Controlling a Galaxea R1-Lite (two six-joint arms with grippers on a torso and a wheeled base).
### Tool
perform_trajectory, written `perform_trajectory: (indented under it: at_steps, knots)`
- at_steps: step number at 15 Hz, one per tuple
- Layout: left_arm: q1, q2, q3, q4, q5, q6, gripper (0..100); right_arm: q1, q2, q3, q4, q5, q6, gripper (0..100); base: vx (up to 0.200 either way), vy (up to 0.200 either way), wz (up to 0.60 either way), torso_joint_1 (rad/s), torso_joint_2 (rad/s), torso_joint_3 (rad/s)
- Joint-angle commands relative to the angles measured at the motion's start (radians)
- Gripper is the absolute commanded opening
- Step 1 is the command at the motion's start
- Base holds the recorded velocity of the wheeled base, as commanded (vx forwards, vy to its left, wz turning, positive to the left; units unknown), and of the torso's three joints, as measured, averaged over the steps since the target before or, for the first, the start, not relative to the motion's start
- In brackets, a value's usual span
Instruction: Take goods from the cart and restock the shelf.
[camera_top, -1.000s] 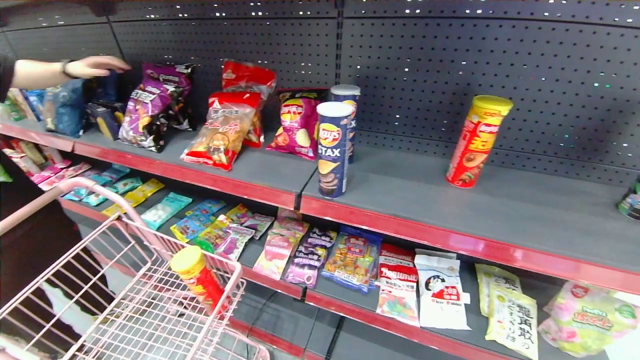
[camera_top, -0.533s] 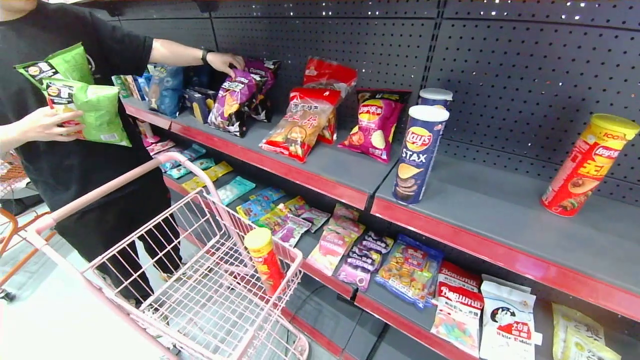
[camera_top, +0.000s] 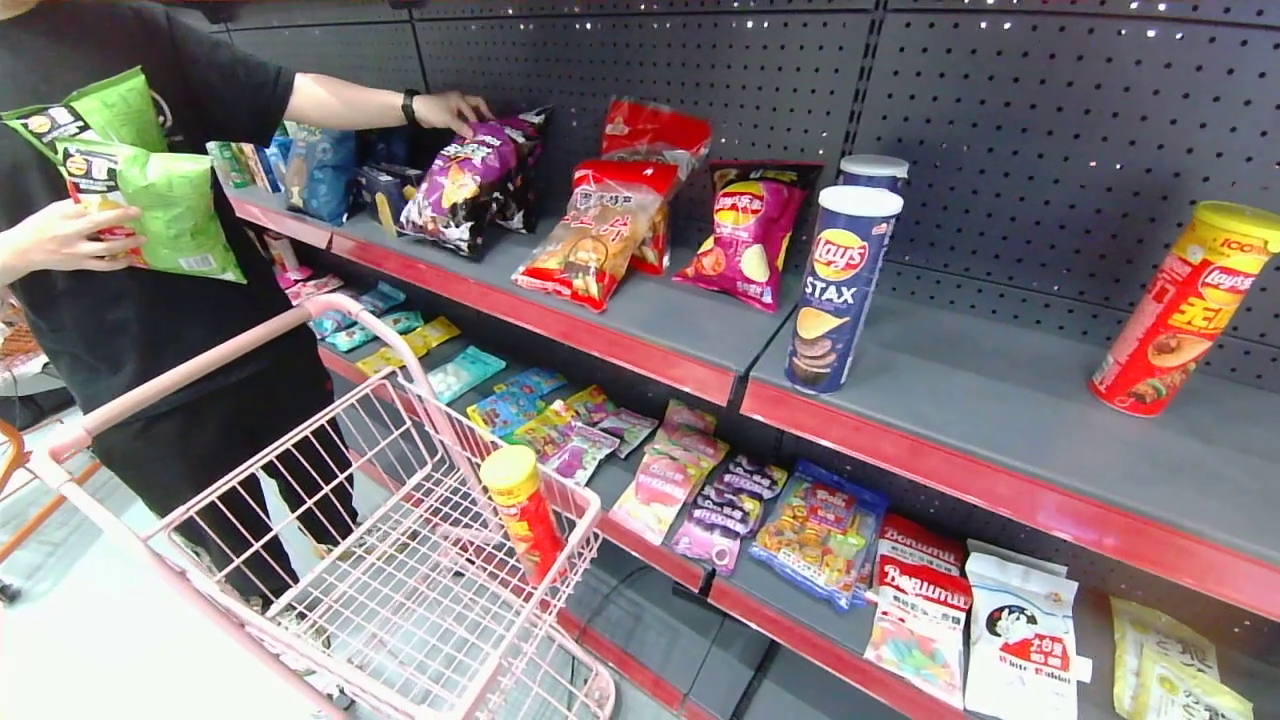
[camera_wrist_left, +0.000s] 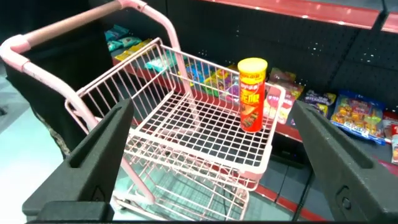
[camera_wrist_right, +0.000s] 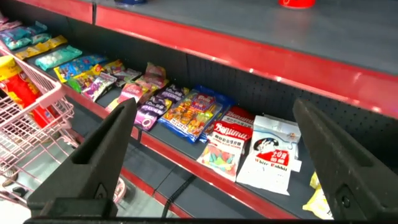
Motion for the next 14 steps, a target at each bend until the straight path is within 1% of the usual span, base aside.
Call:
perform_trajectory:
  at_steps: [1, 6, 12, 14]
  knots:
    - [0.000, 0.000, 0.000, 0.000, 0.000, 0.000, 100, 0.000, 0.001, 0.000, 0.000, -0.001, 0.000, 100, 0.000, 0.000, 0.00, -0.144, 0.38, 0.232]
    - [0.000, 0.000, -0.002, 0.000, 0.000, 0.000, 100, 0.000, 0.001, 0.000, 0.000, -0.002, 0.002, 100, 0.000, 0.000, 0.00, -0.165, 0.41, 0.250]
    - [0.000, 0.000, -0.002, 0.000, -0.003, 0.000, 100, 0.000, 0.001, 0.000, 0.000, -0.002, 0.002, 100, 0.000, 0.000, 0.00, -0.198, 0.55, 0.345]
    - [0.000, 0.000, -0.002, -0.003, -0.003, 0.001, 100, 0.000, 0.001, 0.000, 0.000, -0.002, 0.002, 100, 0.000, 0.000, 0.00, -0.132, 0.43, 0.281]
